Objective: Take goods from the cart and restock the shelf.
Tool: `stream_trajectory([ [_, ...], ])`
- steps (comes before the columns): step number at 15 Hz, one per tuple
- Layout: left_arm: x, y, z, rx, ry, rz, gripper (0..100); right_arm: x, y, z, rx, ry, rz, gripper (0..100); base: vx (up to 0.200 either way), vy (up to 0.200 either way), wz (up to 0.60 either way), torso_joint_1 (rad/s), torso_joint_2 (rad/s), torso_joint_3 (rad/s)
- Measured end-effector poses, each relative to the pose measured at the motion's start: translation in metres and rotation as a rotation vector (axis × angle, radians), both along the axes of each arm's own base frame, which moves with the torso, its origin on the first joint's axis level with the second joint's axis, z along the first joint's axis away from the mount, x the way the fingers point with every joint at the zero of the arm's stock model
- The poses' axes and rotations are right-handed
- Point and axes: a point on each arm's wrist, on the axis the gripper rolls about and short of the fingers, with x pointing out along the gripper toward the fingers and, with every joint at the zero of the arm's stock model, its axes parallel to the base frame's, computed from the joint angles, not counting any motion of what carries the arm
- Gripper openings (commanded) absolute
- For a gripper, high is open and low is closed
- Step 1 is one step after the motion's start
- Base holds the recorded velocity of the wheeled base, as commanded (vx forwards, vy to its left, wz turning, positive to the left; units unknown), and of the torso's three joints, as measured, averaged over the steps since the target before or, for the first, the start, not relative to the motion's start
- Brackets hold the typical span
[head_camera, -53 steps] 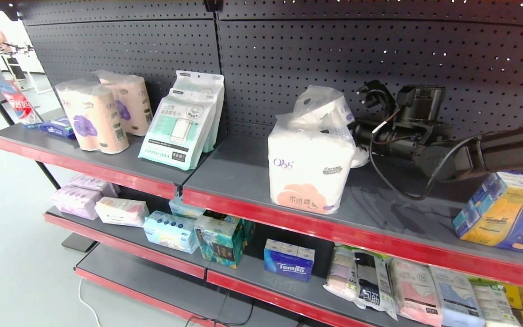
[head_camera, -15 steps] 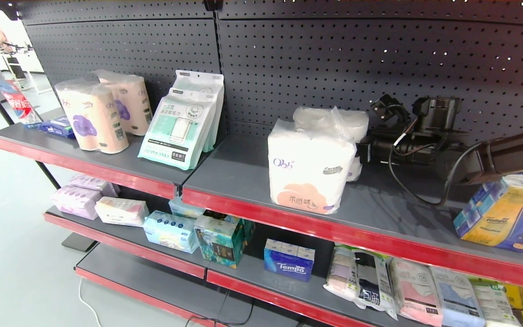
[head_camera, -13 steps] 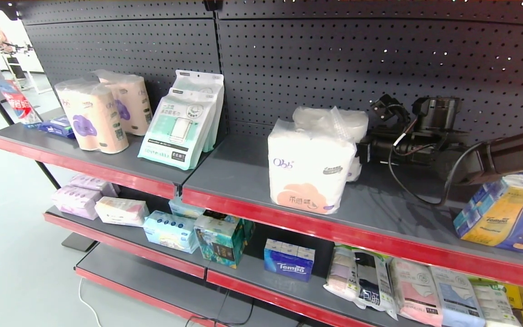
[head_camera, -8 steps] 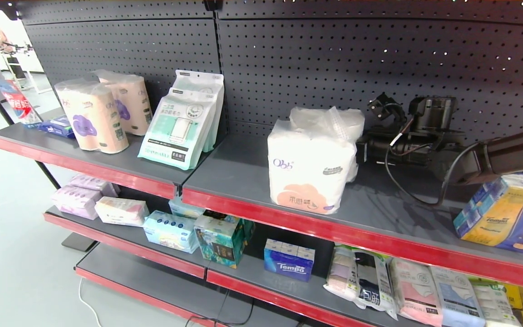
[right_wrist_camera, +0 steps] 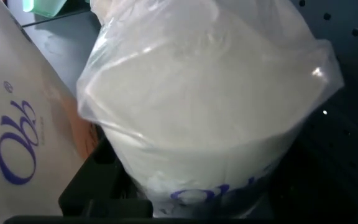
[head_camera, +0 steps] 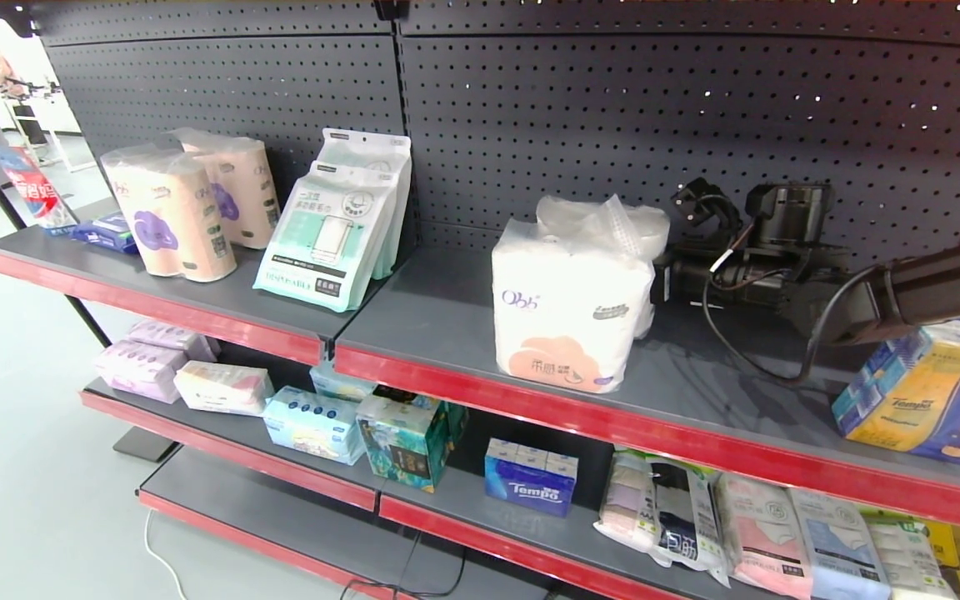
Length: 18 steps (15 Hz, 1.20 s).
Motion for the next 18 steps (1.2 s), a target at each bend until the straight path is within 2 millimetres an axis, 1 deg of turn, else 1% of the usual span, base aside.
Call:
stream_trajectory([
  [4, 0.0, 0.0, 0.0, 0.0, 0.0, 0.0, 100, -0.0007, -0.0034, -0.0042, -0.019, 0.034, -0.014, 0, 0.0, 0.0, 0.0, 0.0, 0.0, 0.0],
  [9, 0.0, 0.0, 0.0, 0.0, 0.0, 0.0, 100, 0.0011, -0.0095, -0.0023, -0.018, 0.033, -0.028, 0, 0.0, 0.0, 0.0, 0.0, 0.0, 0.0],
  [18, 0.0, 0.0, 0.0, 0.0, 0.0, 0.0, 100, 0.0026, -0.0087, -0.0019, -0.019, 0.031, -0.032, 0, 0.0, 0.0, 0.0, 0.0, 0.0, 0.0],
])
